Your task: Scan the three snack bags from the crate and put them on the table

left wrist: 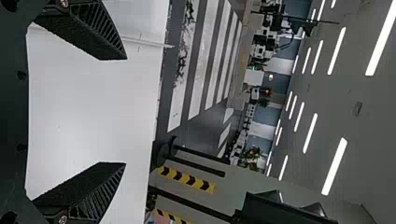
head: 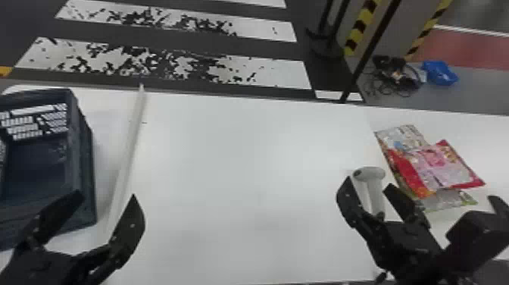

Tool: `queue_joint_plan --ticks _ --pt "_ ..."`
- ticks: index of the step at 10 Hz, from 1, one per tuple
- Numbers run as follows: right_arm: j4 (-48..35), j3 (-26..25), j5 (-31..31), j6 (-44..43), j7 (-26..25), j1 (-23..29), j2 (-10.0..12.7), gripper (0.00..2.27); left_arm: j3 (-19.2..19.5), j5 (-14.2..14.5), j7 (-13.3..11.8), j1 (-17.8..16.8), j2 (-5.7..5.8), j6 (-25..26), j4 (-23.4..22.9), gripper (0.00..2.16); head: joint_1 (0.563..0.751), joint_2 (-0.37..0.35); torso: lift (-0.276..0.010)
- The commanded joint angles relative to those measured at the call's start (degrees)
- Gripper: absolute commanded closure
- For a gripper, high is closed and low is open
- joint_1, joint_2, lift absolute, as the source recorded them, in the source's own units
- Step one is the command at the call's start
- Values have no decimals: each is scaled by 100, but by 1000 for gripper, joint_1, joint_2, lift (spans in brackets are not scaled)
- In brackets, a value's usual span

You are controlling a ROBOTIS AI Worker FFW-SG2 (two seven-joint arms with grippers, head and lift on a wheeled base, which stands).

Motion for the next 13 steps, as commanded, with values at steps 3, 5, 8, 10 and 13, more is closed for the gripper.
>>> queue_joint_plan --ticks 3,5,8,10,13 --pt "-78 40 7 -161 9 62 -72 97 -25 14 -18 15 -15 -195 42 60 695 -176 -94" --pt "-104 40 7 -248 9 106 -80 97 -25 22 -27 15 -15 -248 34 56 695 -172 -94" --pt "-104 66 25 -284 18 106 -72 103 -25 40 -53 24 -6 -283 34 56 695 -172 -94" --pt "-104 66 51 -477 61 133 -80 103 10 84 -89 15 3 -353 42 56 695 -169 -94" --pt "-113 84 69 -653 70 159 -133 107 19 75 -89 15 -6 -371 42 56 695 -165 -94"
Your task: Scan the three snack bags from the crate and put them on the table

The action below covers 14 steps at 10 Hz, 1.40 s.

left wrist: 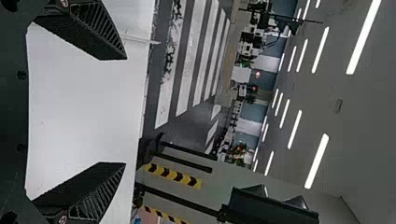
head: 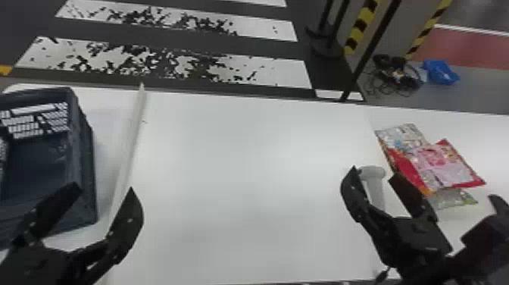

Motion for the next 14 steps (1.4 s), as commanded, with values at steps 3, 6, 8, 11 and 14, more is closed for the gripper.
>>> queue_joint_plan --ticks 3,6,8,11,14 --pt "-11 10 6 -193 8 55 -38 107 13 -5 -18 9 -4 -4 -2 56 695 -162 -94" --pt "-11 1 6 -281 26 99 -38 107 13 4 -18 9 -4 -4 24 56 695 -164 -94" --pt "-11 10 6 -281 34 108 -38 107 13 13 -26 9 -4 -109 59 56 695 -165 -94" --pt "-37 27 6 -281 34 116 -38 107 13 13 -26 27 -4 -127 68 56 695 -161 -94" --pt "-37 45 14 -281 52 108 -38 107 13 13 -26 27 -4 -179 94 56 695 -156 -94"
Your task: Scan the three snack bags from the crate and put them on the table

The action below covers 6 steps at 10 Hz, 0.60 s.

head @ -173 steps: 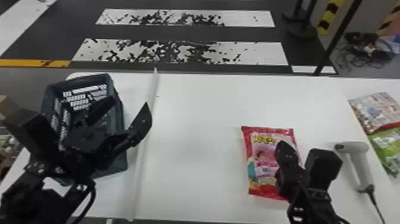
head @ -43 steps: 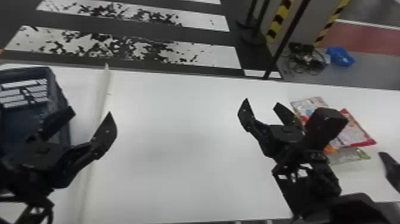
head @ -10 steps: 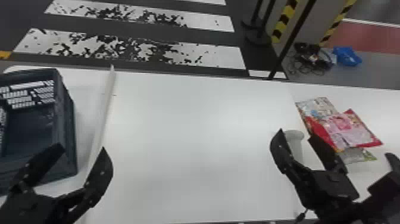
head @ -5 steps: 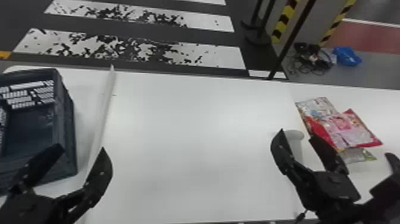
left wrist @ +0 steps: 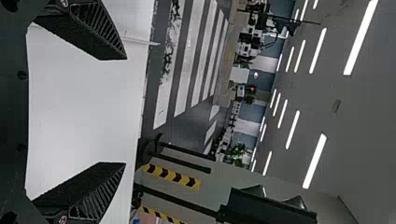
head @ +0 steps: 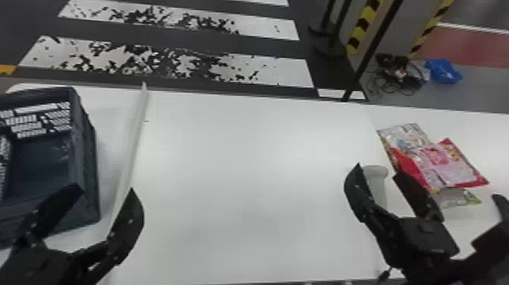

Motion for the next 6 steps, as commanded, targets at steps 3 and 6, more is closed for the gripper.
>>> queue_joint_plan --ticks 3,6 --pt "-18 1 1 0 43 5 0 107 0 -3 0 0 9 -30 -8 56 695 -152 -94" --pt "-35 10 1 0 52 32 0 107 0 -3 0 18 18 -30 -8 56 695 -150 -94"
